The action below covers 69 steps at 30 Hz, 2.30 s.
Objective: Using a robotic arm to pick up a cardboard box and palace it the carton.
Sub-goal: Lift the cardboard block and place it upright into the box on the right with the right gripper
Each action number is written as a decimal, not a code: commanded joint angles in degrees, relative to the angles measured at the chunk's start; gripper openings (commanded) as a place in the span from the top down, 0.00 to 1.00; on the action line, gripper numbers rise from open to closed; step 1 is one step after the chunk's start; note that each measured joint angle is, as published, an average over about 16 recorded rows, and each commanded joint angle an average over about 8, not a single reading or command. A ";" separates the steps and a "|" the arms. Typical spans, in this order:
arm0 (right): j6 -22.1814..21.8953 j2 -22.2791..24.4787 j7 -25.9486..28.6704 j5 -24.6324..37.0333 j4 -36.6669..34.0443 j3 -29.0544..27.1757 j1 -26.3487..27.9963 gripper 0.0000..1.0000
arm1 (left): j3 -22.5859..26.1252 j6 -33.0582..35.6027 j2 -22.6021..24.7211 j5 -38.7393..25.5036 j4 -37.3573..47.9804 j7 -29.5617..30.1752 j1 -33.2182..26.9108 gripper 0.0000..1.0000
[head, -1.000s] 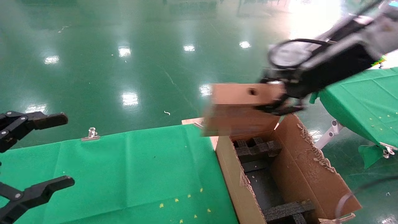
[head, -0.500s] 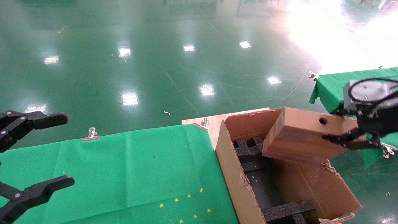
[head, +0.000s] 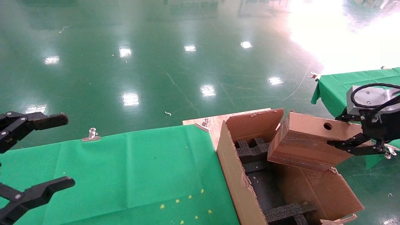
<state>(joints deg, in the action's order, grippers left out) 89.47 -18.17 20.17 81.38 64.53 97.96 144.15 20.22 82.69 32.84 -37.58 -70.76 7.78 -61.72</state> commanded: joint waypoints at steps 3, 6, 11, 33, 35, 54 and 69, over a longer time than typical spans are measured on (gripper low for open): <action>-1.44 0.46 2.48 -0.06 0.36 0.24 -0.71 1.00 | 0.00 0.00 0.00 0.00 0.00 0.00 0.00 0.00; -4.05 2.08 9.54 0.08 2.15 0.75 -1.70 1.00 | 0.00 0.00 0.00 0.00 0.00 0.00 0.00 0.00; -8.32 5.73 24.23 1.50 6.75 1.57 -2.97 1.00 | 0.00 0.00 0.00 0.00 0.00 0.00 0.00 0.00; -13.65 11.43 47.92 6.57 12.54 4.00 -5.49 1.00 | 0.00 -0.01 0.00 0.00 0.01 -0.01 0.01 0.00; -13.92 11.22 48.39 6.53 12.17 4.12 -5.69 1.00 | 0.00 -0.01 0.00 0.00 0.01 -0.01 0.01 0.00; -25.88 5.23 63.79 11.60 13.30 9.03 -13.69 1.00 | 0.00 -0.01 0.00 0.01 0.01 -0.01 0.01 0.00; -31.22 0.27 77.57 17.58 13.30 12.51 -19.82 1.00 | 0.00 -0.01 0.00 0.01 0.01 -0.01 0.01 0.00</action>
<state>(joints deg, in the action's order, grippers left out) 58.18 -17.79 97.35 98.96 77.83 110.46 124.31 20.23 82.68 32.84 -37.58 -70.75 7.77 -61.70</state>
